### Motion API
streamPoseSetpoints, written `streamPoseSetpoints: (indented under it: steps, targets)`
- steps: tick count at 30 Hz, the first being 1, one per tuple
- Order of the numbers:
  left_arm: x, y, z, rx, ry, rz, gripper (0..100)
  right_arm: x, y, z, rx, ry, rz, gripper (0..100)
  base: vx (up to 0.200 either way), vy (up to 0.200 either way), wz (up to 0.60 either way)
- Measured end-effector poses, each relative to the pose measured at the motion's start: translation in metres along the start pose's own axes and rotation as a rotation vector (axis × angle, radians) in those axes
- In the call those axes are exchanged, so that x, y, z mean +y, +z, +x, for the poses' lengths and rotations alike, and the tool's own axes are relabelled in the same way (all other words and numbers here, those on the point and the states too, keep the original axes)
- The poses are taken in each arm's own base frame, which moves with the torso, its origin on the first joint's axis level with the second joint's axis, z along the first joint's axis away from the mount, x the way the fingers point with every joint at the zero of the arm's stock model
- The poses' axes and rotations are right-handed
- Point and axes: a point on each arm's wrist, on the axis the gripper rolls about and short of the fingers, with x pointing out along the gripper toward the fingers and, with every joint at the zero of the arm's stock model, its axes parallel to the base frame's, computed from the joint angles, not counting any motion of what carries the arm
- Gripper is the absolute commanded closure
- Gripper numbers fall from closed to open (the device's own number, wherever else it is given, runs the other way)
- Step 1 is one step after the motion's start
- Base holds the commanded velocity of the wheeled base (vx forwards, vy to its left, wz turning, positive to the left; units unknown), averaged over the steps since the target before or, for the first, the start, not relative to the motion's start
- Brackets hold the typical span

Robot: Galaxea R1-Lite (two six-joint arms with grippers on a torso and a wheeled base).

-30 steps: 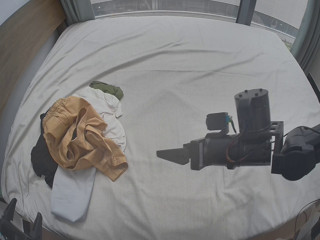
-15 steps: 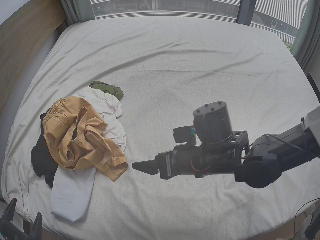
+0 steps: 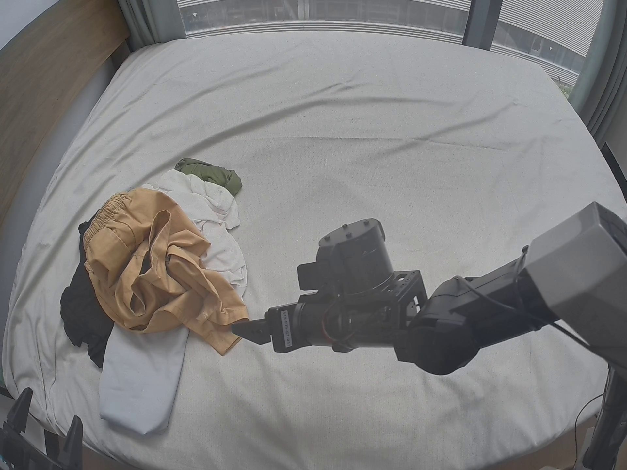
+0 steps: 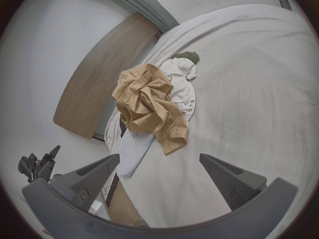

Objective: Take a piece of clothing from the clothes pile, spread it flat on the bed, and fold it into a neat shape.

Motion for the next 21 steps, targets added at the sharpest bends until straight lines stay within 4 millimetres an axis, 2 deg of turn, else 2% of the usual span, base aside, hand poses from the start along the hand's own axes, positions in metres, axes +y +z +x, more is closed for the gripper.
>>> streamPoseSetpoints:
  steps: [13, 21]
  targets:
    - [0.000, 0.000, 0.000, 0.000, 0.000, 0.000, 0, -0.004, -0.013, 0.052, 0.002, -0.039, 0.052, 0, 0.000, 0.000, 0.00]
    - [0.000, 0.000, 0.000, 0.000, 0.000, 0.000, 0, -0.010, -0.027, 0.078, 0.024, -0.054, 0.069, 0, 0.000, 0.000, 0.00]
